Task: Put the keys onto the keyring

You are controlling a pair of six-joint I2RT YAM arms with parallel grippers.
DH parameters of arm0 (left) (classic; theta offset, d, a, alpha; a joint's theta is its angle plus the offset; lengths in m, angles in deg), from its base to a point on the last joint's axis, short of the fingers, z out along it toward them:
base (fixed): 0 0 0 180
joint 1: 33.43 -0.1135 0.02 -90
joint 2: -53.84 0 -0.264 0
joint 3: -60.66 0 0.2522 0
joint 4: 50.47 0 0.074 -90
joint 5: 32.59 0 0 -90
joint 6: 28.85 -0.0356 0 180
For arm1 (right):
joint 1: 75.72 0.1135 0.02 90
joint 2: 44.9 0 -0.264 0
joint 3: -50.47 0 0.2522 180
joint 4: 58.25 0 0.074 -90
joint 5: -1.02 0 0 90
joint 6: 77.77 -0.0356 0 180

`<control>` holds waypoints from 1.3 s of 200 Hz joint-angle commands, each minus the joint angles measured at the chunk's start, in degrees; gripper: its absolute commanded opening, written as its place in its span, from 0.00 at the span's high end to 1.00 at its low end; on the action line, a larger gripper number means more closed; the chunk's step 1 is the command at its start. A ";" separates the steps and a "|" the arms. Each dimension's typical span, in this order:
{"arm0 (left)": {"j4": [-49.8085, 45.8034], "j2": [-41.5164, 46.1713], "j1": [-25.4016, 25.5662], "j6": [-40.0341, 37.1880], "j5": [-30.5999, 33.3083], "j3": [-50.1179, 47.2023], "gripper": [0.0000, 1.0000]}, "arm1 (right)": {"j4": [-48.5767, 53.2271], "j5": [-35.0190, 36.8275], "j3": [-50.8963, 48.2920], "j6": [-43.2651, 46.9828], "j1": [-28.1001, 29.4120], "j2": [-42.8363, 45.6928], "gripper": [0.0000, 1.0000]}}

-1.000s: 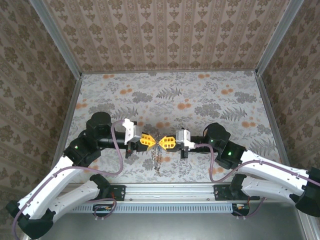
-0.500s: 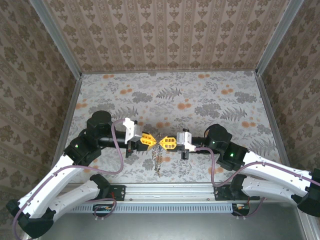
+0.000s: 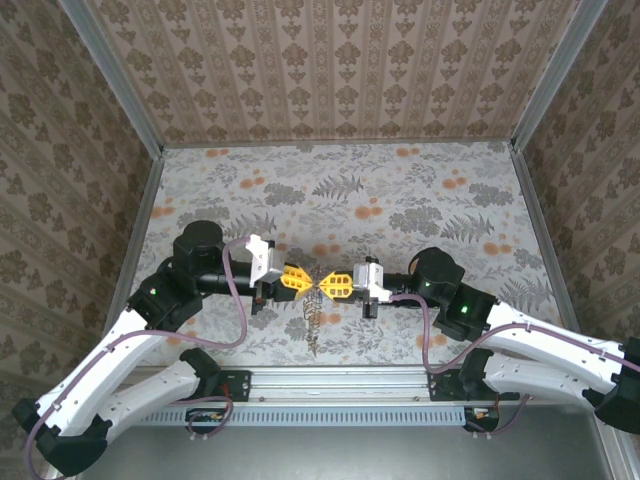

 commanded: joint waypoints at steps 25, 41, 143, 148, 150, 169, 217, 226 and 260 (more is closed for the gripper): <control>0.33 -0.77 -0.75 0.36 2.68 1.76 1.00 | -0.72 -0.49 3.01 0.56 1.50 0.38 1.00; 0.01 -0.94 -0.68 0.19 2.80 1.82 1.00 | -0.81 -0.20 3.38 0.44 1.62 -0.04 1.00; -0.61 -0.81 -0.45 -0.34 3.58 1.81 1.00 | -1.51 0.02 3.32 0.63 1.98 0.47 1.00; -0.61 -0.86 -0.44 -0.31 3.58 1.81 1.00 | -1.80 -0.15 3.09 0.59 1.98 0.65 1.00; -0.60 -0.80 -0.43 -0.33 3.66 1.81 1.00 | -1.94 -0.18 3.05 0.59 1.98 0.72 1.00; -0.67 -1.04 -0.49 -0.30 3.84 1.88 1.00 | -1.92 -0.70 2.95 0.81 1.98 0.91 1.00; -0.91 -0.77 -0.43 -0.38 4.47 1.81 1.00 | -2.22 -1.57 2.60 1.03 2.00 1.44 1.00; -0.95 -0.69 -0.49 -0.34 4.62 1.87 1.00 | -2.31 -1.60 2.49 0.95 1.98 1.53 1.00; -0.98 -0.58 -0.42 -0.60 5.28 1.92 1.00 | -2.27 -1.99 2.58 0.68 1.98 1.69 1.00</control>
